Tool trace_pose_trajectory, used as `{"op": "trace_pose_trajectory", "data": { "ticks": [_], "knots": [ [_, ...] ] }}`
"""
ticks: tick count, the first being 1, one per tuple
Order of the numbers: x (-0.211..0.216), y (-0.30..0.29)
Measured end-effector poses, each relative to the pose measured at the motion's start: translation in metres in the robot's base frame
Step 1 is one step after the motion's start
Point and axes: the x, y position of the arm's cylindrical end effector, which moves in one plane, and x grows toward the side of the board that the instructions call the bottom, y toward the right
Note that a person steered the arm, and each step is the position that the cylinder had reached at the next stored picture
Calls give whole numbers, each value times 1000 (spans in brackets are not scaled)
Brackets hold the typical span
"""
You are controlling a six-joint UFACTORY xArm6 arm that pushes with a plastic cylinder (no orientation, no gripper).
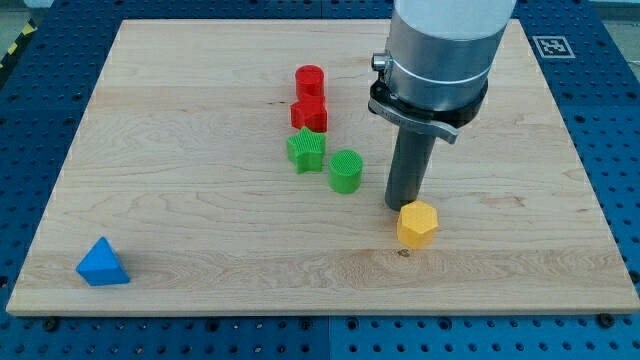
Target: Move the yellow hexagon towards the blue triangle
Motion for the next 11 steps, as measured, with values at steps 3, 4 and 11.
{"op": "trace_pose_trajectory", "data": {
  "ticks": [3,4,11],
  "knots": [
    [18,69],
    [23,51],
    [55,-8]
  ]
}}
